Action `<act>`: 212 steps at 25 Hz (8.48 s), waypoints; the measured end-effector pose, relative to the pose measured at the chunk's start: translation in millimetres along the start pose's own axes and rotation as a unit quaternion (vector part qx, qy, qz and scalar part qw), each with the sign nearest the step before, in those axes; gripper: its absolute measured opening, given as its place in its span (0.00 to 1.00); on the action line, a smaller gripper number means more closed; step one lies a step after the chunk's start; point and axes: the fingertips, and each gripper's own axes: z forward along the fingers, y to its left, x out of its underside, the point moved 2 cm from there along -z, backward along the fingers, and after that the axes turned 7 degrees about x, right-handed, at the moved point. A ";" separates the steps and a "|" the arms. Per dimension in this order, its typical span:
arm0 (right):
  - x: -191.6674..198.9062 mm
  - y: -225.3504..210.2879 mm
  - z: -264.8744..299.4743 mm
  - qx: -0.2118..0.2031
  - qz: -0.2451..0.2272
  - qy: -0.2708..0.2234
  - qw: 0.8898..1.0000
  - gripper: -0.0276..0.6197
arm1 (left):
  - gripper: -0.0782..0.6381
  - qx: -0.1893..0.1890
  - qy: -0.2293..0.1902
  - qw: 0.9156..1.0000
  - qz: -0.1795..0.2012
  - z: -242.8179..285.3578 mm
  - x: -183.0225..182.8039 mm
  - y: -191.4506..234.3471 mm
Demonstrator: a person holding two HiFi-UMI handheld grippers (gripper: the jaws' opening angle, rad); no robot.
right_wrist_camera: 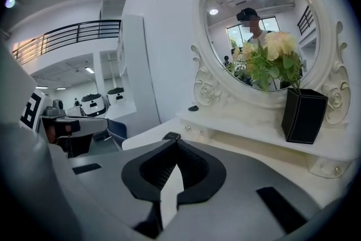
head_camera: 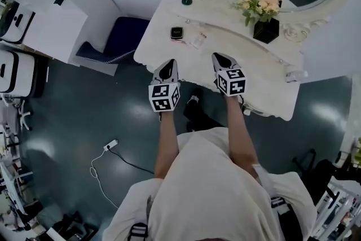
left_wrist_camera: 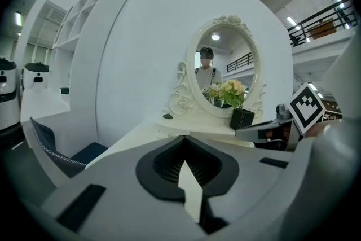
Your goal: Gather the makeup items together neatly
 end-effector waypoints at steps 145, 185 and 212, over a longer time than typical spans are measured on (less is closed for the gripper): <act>75.9 15.2 158.7 -0.025 -0.160 0.186 0.969 0.32 | 0.13 0.123 0.155 0.980 0.008 180.1 51.0 52.5; 102.8 -36.7 96.8 -0.056 -0.220 0.206 0.952 0.10 | 0.13 0.230 0.169 0.958 0.023 231.0 58.4 -41.1; 143.7 -115.5 38.5 0.013 -0.158 0.245 0.957 0.12 | 0.13 0.330 0.359 0.868 0.092 241.2 160.1 -156.4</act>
